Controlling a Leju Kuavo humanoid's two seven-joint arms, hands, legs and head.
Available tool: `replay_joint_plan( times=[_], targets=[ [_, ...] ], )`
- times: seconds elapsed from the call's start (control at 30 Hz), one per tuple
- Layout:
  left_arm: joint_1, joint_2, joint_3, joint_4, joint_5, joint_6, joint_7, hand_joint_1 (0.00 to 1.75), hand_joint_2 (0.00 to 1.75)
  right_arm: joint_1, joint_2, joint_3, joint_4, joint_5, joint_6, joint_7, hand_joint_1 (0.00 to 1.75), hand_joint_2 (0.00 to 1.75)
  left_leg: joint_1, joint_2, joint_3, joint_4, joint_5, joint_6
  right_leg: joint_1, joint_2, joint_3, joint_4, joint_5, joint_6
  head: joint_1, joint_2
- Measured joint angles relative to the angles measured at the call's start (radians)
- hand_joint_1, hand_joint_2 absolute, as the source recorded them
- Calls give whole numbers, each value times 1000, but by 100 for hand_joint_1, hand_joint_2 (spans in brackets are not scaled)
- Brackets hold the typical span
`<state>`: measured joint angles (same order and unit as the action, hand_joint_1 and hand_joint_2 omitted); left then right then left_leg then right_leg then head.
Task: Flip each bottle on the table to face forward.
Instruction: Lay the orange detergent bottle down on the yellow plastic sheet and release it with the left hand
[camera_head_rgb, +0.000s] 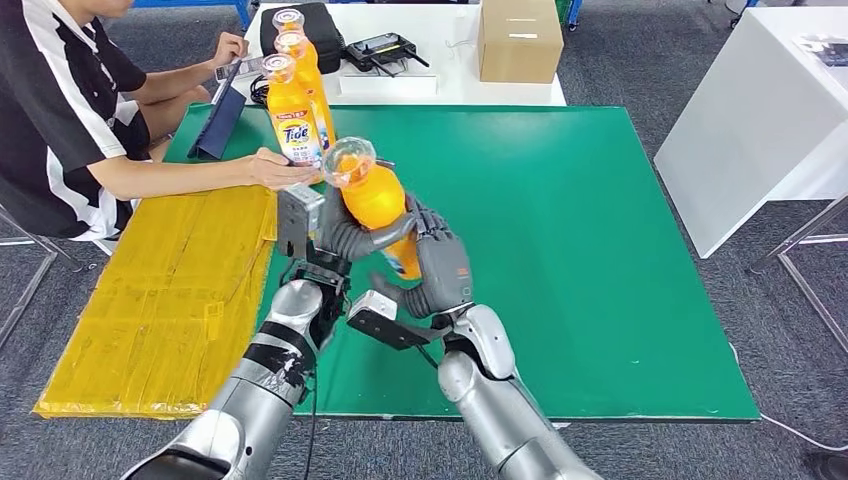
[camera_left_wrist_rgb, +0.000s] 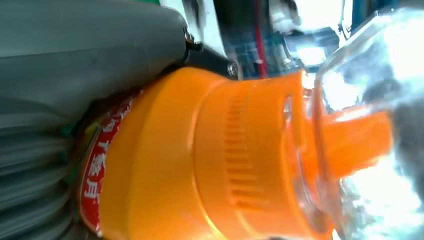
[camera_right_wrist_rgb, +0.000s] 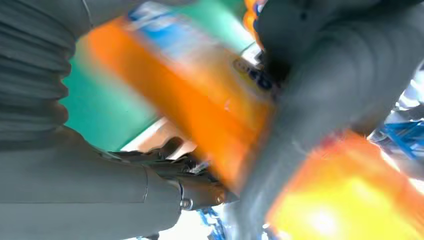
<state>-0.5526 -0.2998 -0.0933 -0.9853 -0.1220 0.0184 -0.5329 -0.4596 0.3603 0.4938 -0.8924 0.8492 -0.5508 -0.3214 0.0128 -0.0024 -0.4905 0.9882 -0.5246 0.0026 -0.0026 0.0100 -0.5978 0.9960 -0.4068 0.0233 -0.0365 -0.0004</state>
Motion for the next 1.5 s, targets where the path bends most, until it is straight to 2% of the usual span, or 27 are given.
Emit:
replay_joint_plan(
  times=[0.07,0.23,0.3,0.37,0.5,0.63,0.73,0.83,0.93,1.0,1.1,1.23,1.27,1.33,1.37,1.4,1.47,1.5],
  targets=[
    [-9,8,20,-18,-56,45,8,175,175,33,-1,0,-58,22,18,0,0,175,0,0,0,0,0,0,0,0,0,0,0,0,0,0],
    [-26,17,49,-38,-97,65,18,175,175,71,1,9,-135,39,33,-5,0,175,1,0,0,0,0,0,1,0,0,0,0,0,0,0],
    [-33,23,57,-35,-150,114,38,175,175,79,0,12,-156,37,31,-12,0,175,0,0,0,0,0,0,1,0,0,0,0,0,1,0],
    [-60,45,70,-9,-263,229,81,175,175,96,-4,15,-195,23,33,-23,0,175,0,0,-1,0,0,0,1,0,0,0,0,0,1,0],
    [-152,129,122,112,-563,496,172,175,175,138,-33,20,-306,-25,50,-30,0,175,1,5,1,0,0,0,1,3,0,0,0,0,0,0],
    [-197,220,148,239,-962,648,319,175,175,162,-69,27,-402,-68,63,-41,0,175,2,1,0,0,1,-2,2,1,-1,1,0,0,0,0],
    [-198,279,152,322,-1265,674,438,175,175,171,-96,31,-463,-117,77,-62,0,175,2,4,1,0,1,-2,2,3,-1,2,0,-1,0,0],
    [-172,327,116,392,-1410,677,557,175,175,177,-122,31,-500,-160,88,-88,0,175,1,4,1,0,1,-2,1,3,-1,1,0,0,0,0],
    [-126,362,28,452,-1426,678,662,175,175,177,-139,33,-515,-174,96,-102,0,175,1,4,0,0,1,-2,1,3,-1,1,0,0,1,0],
    [-101,376,-27,494,-1427,678,697,175,175,177,-146,38,-516,-175,104,-105,0,175,1,4,0,0,1,-2,1,3,-1,1,0,0,0,0],
    [-73,388,-87,549,-1428,678,709,175,175,177,-152,49,-516,-175,107,-109,0,175,1,3,0,0,1,-2,1,2,-1,1,0,0,1,0],
    [-63,395,-123,589,-1424,683,710,175,175,177,-156,57,-516,-175,107,-109,0,175,1,3,0,0,1,-2,1,2,-1,1,0,0,0,0],
    [-64,396,-125,598,-1416,684,704,161,175,177,-157,58,-516,-175,107,-109,0,175,1,3,0,0,1,-2,1,2,0,1,0,0,0,0],
    [-64,396,-123,616,-1391,686,688,74,175,176,-159,58,-515,-176,107,-107,0,175,1,2,0,0,1,-2,1,2,0,1,0,0,0,0],
    [-64,396,-119,623,-1379,687,680,30,131,175,-160,58,-515,-176,107,-106,0,175,1,2,1,0,1,-2,1,2,0,1,0,0,0,0],
    [-64,395,-115,628,-1370,688,676,0,87,174,-160,58,-514,-177,107,-105,0,175,1,2,1,0,1,-2,1,2,0,1,0,0,0,0],
    [-65,394,-105,640,-1363,688,673,0,0,171,-161,58,-511,-177,107,-101,0,175,1,2,2,-1,1,-2,1,2,1,1,0,-1,0,0],
    [-65,393,-99,644,-1360,687,672,0,0,169,-161,58,-509,-177,107,-99,0,175,1,2,3,-1,1,-2,1,2,2,1,0,-1,0,0]
  ],
)
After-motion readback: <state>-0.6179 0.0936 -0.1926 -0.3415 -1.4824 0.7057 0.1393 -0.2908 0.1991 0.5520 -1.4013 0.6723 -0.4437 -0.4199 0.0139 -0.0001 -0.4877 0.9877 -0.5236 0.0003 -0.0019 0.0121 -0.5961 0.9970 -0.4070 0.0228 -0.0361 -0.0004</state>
